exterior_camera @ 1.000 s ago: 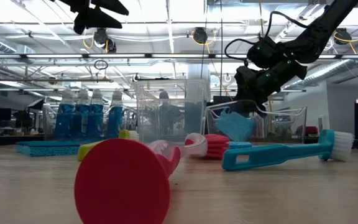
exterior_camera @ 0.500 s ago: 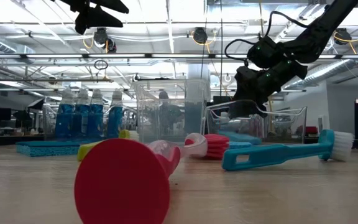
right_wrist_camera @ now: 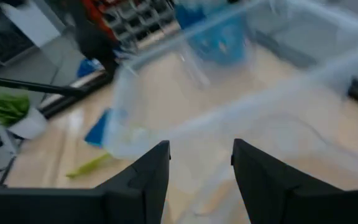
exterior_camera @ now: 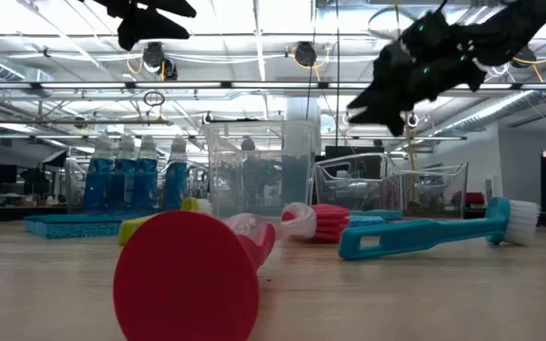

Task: Pick & Place Kitchen Sink Supplies
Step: Put the sponge into the right transparent bin

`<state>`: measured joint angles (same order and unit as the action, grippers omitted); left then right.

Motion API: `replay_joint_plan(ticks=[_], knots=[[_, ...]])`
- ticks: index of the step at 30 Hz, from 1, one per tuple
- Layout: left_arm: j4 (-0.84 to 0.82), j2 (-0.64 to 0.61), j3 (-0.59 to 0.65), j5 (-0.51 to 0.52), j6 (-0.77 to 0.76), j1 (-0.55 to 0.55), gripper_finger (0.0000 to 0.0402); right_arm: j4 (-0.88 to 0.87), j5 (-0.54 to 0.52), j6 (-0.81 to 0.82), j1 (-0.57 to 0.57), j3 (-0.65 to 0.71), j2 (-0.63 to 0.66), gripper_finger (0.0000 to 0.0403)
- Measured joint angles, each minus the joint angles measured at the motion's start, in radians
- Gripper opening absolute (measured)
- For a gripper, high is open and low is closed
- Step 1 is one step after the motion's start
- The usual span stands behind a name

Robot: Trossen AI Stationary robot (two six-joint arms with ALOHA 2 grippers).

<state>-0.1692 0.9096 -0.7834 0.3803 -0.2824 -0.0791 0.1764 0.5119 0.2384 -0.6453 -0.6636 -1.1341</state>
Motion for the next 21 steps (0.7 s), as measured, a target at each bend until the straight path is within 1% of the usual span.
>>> replay_joint_plan(ticks=[3,7,12,21], knots=[[0.000,0.000,0.000,-0.013,0.001,0.000,0.0216,-0.043,0.017,0.001,0.026,0.000,0.086,0.0160],[-0.001,0.000,0.000,-0.015,0.012,0.000,0.0216,-0.159,0.024,0.007,0.086,0.000,0.200,0.0160],[-0.009,0.000,0.000,-0.015,0.013,0.000,0.0216,-0.304,0.019,0.074,0.179,0.000,0.315,0.0160],[-0.031,0.000,0.000,-0.016,0.030,0.000,0.0216,-0.564,0.018,0.251,0.379,0.000,0.427,0.0160]])
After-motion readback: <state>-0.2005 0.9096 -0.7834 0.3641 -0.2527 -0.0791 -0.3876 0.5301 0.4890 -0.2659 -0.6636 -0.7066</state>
